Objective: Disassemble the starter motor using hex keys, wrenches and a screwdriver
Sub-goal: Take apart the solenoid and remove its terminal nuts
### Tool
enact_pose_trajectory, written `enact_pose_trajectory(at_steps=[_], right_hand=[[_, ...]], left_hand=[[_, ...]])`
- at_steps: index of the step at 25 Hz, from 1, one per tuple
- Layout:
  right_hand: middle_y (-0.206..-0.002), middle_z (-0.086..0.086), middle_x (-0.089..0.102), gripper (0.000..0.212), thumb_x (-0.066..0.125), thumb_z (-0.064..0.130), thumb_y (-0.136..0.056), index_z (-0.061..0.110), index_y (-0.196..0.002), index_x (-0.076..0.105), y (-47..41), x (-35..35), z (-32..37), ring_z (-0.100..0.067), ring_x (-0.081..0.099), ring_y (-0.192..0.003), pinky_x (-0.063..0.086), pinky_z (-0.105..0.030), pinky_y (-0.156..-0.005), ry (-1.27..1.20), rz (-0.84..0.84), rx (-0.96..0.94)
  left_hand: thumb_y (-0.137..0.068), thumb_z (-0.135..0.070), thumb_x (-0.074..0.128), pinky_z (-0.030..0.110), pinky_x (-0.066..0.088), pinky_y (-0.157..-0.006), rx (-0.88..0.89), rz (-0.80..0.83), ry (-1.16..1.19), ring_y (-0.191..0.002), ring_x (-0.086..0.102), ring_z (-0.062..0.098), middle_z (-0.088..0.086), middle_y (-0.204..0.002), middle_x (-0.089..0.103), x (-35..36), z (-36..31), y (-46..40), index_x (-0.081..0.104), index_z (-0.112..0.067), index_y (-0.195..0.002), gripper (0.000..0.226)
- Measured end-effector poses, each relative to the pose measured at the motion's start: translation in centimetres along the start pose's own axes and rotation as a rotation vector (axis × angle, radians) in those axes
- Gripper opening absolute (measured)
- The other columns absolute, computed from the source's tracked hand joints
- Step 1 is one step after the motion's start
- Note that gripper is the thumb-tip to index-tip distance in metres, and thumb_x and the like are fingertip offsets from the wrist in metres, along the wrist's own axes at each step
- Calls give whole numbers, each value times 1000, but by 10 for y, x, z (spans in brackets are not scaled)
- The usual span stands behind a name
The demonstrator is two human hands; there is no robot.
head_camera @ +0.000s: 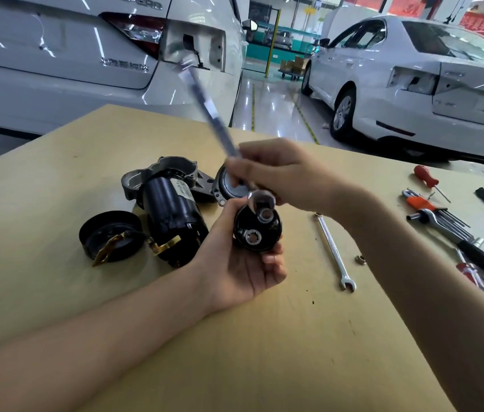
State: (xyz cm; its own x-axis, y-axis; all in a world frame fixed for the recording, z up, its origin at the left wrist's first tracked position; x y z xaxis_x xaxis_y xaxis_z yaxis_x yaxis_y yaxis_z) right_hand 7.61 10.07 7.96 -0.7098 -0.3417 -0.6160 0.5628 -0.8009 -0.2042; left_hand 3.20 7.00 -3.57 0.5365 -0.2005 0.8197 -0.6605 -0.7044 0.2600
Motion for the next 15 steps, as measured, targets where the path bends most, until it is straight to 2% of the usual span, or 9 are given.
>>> enact_pose_trajectory(at_steps=[2,4,6,8,10,11,13,15], right_hand=[[-46,14,44,28,54,21,-97,15,-69,59,-10,17,8,0,38,-46,31,-10,-48,253,222,-28],[-48,13,46,25,56,22,-96,15,-72,63,-11,21,11,-1,38,-47,30,-12,-49,343,254,-85],[-52,12,46,25,53,18,-97,13,-74,63,-3,7,10,-3,38,-47,31,-15,-47,136,43,-152],[-49,13,45,29,48,16,-99,13,-73,58,15,-19,-6,1,40,-40,33,-12,-41,-126,-303,-115],[-40,11,43,33,45,17,-101,11,-69,53,41,-36,-35,1,40,-32,30,-10,-35,-140,-527,92],[-36,9,43,35,45,18,-101,10,-68,52,54,-39,-51,1,39,-29,28,-9,-32,-85,-544,236],[-32,8,42,37,47,24,-100,10,-67,55,77,-36,-79,0,37,-27,25,-9,-30,78,-405,509],[-34,9,46,34,51,32,-97,12,-71,60,91,-27,-95,-1,40,-29,26,-11,-30,176,-186,665]], left_hand=[[-71,-63,62,22,42,-49,10,-9,20,-46,41,15,8,-62,51,-1,1,-1,52,-6,-87,59],[-78,-64,55,22,42,-49,9,-14,26,-46,41,15,8,-63,50,-2,1,-2,51,-7,-89,58],[-69,-57,64,22,43,-49,-6,-7,15,-46,40,16,8,-62,50,-1,1,-1,51,-7,-87,55],[-71,-54,64,23,44,-49,-16,-5,7,-46,41,16,8,-63,51,0,1,0,52,-8,-86,50],[-75,-55,61,24,46,-48,-13,-14,6,-46,42,16,9,-63,53,0,1,0,53,-8,-86,49],[-75,-56,61,24,47,-48,-10,-13,0,-47,43,16,9,-64,54,0,1,0,55,-8,-85,49],[-76,-58,62,24,48,-49,9,-4,-35,-50,47,15,10,-67,58,2,2,-1,61,-8,-82,51],[-74,-57,64,25,51,-52,37,-21,-83,-56,54,16,12,-73,63,2,4,-3,70,-8,-79,51]])
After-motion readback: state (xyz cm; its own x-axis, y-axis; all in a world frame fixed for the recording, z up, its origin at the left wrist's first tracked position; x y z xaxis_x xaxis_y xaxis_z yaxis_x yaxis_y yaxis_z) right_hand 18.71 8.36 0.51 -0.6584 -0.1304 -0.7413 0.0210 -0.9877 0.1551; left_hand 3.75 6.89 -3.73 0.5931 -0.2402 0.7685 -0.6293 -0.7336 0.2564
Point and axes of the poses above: each hand's wrist, its own y-axis away from the middle knuckle, its own x-axis out of the palm, z = x × y, the point moved 5 cm from there along -y, towards the middle knuckle
